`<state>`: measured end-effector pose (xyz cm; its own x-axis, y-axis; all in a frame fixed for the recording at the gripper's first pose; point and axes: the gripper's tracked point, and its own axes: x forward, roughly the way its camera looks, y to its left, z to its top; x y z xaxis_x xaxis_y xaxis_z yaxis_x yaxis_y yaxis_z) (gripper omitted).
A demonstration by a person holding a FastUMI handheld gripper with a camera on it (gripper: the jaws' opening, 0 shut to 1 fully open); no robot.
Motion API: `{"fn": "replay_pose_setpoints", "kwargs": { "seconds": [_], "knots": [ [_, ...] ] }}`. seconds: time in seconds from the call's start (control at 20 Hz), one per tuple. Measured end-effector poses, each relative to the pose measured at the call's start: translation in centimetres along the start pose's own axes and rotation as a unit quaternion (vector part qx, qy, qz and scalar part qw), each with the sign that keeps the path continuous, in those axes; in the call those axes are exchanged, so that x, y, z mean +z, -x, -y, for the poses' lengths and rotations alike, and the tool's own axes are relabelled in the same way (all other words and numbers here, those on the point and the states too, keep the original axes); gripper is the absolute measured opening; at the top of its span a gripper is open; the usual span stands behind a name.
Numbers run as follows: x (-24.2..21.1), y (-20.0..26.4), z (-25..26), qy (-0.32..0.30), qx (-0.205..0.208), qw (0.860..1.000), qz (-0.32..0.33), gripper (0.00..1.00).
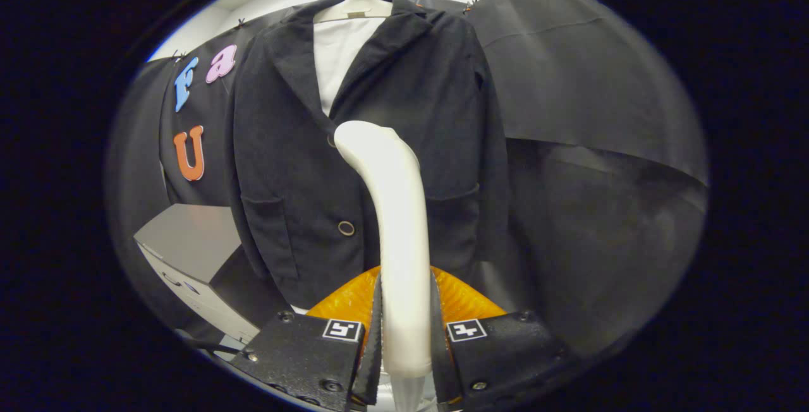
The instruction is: Iron the clothes twice with a garment steamer, once on the left side and once on the right side.
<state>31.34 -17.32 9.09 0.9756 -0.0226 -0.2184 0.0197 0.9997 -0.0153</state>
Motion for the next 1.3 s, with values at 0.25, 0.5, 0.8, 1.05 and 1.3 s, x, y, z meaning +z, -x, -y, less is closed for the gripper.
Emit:
{"fn": "replay_pose_setpoints", "kwargs": {
  "seconds": [0.25,0.5,0.8,1.05,1.3],
  "knots": [
    [-1.3,-0.1,0.2,0.001,0.003,1.000,-0.021,0.36],
    [-2.4,-0.4,0.3,0.002,0.003,1.000,-0.029,0.36],
    [-3.1,-0.1,0.3,0.007,0.009,0.998,-0.059,0.36],
    [-3.2,0.0,0.3,0.009,0.010,0.997,-0.079,0.36],
    [-3.8,-0.2,0.2,0.009,0.013,0.994,-0.105,0.36]
  ]
}}
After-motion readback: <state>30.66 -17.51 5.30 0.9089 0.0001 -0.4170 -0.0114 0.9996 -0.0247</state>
